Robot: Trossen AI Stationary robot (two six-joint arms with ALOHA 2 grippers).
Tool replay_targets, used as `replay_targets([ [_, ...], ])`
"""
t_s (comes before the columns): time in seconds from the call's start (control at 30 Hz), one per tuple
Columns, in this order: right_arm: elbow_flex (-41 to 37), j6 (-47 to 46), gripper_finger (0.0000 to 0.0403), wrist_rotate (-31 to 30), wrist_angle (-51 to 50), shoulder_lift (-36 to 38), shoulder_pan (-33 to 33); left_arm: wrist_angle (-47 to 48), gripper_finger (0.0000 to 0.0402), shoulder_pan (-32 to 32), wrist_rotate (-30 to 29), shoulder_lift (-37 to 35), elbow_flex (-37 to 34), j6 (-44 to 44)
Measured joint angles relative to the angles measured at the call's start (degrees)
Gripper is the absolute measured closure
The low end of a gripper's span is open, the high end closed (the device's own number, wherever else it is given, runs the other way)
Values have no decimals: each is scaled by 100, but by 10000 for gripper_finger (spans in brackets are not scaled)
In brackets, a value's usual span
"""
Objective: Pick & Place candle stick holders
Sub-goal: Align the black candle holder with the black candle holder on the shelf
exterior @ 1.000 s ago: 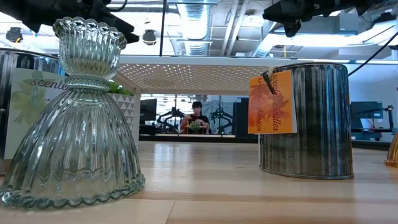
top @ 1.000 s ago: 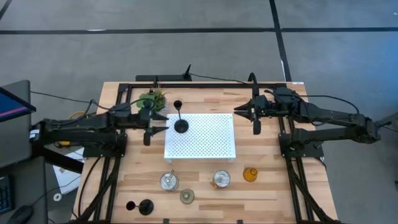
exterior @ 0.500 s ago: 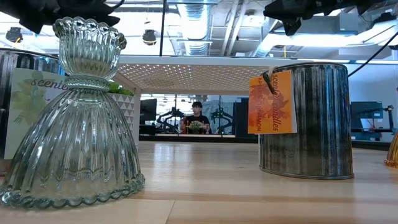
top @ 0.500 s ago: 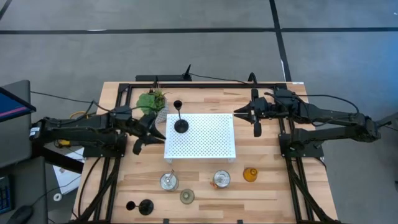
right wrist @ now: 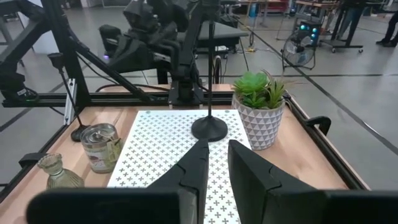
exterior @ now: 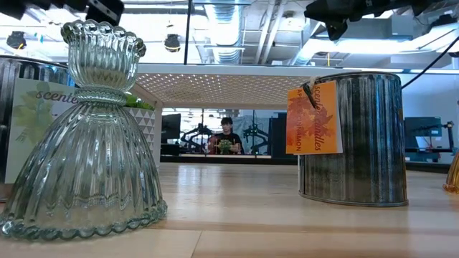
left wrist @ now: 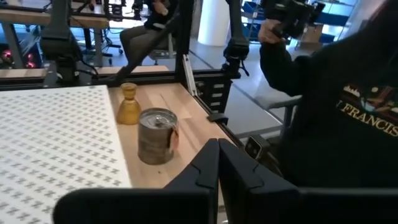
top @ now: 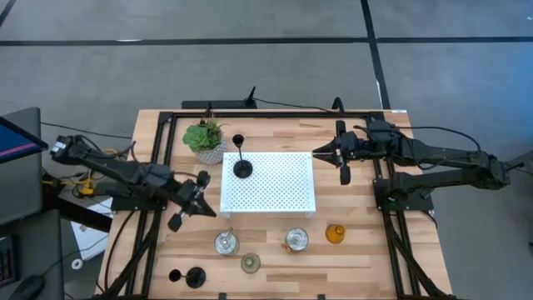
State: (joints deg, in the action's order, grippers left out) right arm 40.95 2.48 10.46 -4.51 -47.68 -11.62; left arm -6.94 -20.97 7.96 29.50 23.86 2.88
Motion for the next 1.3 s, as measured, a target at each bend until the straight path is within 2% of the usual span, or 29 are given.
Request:
replay_targets([
  [0.13, 2, -163, 349, 0, 0, 0, 0, -7, 397, -637, -429, 35, 0, -21],
  [0.33, 2, -541, 349, -3, 39, -43, 34, 99, 398, -1624, -1146, 37, 2, -657],
  [0.43, 0, -558, 349, -4, 58, -78, 113, 673, 398, -2015, -1771, -224, 2, -946],
  [0.53, 0, -660, 349, -15, 106, -209, 243, 1356, 398, -2273, -2399, -556, 0, -644],
  [0.63, 0, -707, 349, -31, 329, -390, 380, 1654, 398, -2501, -2362, -790, 0, -275],
  [0.8, 0, -706, 349, -36, 623, -805, 527, 1660, 398, -2960, -2147, -846, -237, -243],
  [1.0, 0, -706, 349, -48, 961, -1230, 544, 1052, 398, -3371, -2370, -835, -914, -239],
  [1.1, 0, -704, 349, -48, 1080, -1243, 538, 832, 398, -3560, -2382, -838, -1170, -209],
  [1.3, 0, -702, 349, -48, 1091, -1015, 540, 502, 398, -4019, -2025, -836, -1476, 64],
])
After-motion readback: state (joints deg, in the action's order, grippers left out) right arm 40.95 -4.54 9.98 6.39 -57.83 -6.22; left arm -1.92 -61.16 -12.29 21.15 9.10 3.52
